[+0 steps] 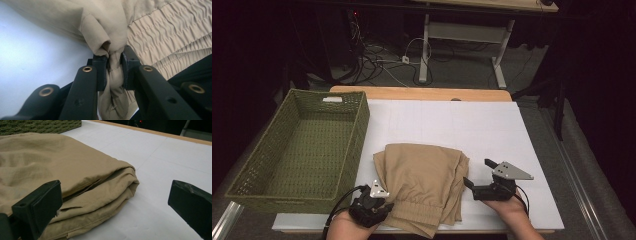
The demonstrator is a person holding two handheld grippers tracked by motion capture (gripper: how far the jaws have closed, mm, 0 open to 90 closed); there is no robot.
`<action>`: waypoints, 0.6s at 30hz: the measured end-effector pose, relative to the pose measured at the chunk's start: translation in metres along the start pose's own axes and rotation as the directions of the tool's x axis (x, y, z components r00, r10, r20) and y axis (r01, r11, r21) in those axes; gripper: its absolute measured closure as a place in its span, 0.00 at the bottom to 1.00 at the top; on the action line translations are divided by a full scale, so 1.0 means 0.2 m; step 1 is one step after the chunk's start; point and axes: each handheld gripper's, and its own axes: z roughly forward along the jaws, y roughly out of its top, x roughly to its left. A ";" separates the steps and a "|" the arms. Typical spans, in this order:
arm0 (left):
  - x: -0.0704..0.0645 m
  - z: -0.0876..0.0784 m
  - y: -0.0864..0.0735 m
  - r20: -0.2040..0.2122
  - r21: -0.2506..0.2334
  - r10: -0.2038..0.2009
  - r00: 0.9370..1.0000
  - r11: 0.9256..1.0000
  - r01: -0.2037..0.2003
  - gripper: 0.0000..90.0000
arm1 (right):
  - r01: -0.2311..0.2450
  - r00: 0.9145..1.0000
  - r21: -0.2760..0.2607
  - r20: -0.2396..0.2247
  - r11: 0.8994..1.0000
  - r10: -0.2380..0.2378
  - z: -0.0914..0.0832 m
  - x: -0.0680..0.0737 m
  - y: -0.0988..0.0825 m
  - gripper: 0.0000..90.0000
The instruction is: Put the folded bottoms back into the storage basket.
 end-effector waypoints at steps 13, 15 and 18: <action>0.04 0.02 0.07 0.039 0.070 0.036 0.999 0.997 -0.038 0.84 | -0.014 0.998 -0.005 0.063 1.000 0.015 -0.12 -0.02 -0.06 0.00; 0.04 0.03 0.08 0.037 0.074 0.042 0.998 0.996 -0.045 0.84 | -0.013 0.998 -0.006 0.069 1.000 0.013 -0.13 -0.01 -0.07 0.00; 0.04 0.03 0.08 0.036 0.079 0.050 0.998 0.995 -0.053 0.84 | -0.015 0.997 -0.009 0.069 1.000 0.016 -0.13 -0.01 -0.07 0.00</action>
